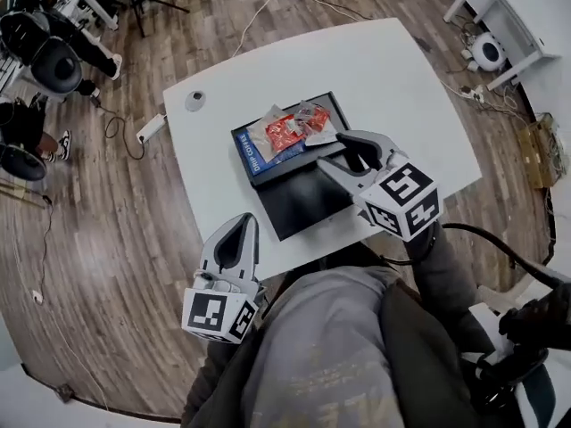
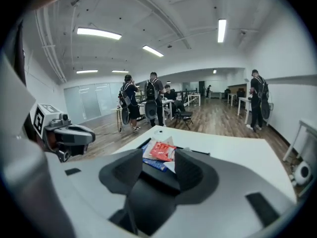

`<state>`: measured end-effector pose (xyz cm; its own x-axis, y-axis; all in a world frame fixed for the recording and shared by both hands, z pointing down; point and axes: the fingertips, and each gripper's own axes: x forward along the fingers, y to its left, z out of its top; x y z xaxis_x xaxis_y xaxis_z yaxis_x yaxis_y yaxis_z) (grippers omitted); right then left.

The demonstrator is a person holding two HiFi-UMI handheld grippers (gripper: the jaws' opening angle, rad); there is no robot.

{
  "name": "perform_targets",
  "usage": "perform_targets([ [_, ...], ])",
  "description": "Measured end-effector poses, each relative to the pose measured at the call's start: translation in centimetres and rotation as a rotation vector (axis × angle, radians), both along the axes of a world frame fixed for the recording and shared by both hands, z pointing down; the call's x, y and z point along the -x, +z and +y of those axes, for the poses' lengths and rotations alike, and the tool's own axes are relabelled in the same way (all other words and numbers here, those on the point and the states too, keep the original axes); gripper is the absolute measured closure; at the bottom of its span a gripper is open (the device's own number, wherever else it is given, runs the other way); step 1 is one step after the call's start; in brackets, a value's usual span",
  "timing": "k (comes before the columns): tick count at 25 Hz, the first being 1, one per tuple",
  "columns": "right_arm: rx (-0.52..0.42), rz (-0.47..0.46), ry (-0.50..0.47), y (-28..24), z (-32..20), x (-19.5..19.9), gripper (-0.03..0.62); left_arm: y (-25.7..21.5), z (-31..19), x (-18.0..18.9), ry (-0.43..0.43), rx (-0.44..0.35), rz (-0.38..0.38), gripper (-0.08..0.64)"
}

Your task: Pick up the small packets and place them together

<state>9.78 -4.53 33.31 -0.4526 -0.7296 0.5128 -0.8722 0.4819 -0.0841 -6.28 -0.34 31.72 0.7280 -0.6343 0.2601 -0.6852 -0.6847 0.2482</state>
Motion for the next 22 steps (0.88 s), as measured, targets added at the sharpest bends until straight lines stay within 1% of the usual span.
perform_targets([
  [4,0.027,-0.125,-0.085,0.4,2.4,4.2,0.385,0.2,1.1,1.1,-0.013,0.0,-0.026,0.557],
  [6,0.039,-0.153,-0.114,0.5,3.8,5.5,0.385,0.0,1.7,0.6,-0.005,-0.003,-0.025,0.557],
  [9,0.057,-0.17,-0.15,1.5,4.8,6.7,0.393,0.0,2.2,0.1,-0.02,-0.017,-0.02,0.557],
  [11,0.071,-0.194,-0.172,2.1,5.4,7.7,0.453,0.3,3.0,0.4,-0.047,-0.012,-0.03,0.557],
  [13,0.086,-0.217,-0.184,2.1,6.2,8.1,0.515,0.7,4.4,0.3,-0.055,0.011,-0.036,0.557],
  [14,0.095,-0.222,-0.187,1.9,6.7,8.0,0.531,0.7,5.1,0.0,-0.053,0.023,-0.036,0.557],
  [18,0.114,-0.223,-0.205,1.1,8.4,7.8,0.543,-0.2,7.2,-0.5,-0.058,0.032,-0.031,0.557],
  [22,0.087,-0.221,-0.238,0.3,8.7,8.4,0.56,-1.2,7.4,0.2,-0.096,0.006,-0.037,0.557],
])
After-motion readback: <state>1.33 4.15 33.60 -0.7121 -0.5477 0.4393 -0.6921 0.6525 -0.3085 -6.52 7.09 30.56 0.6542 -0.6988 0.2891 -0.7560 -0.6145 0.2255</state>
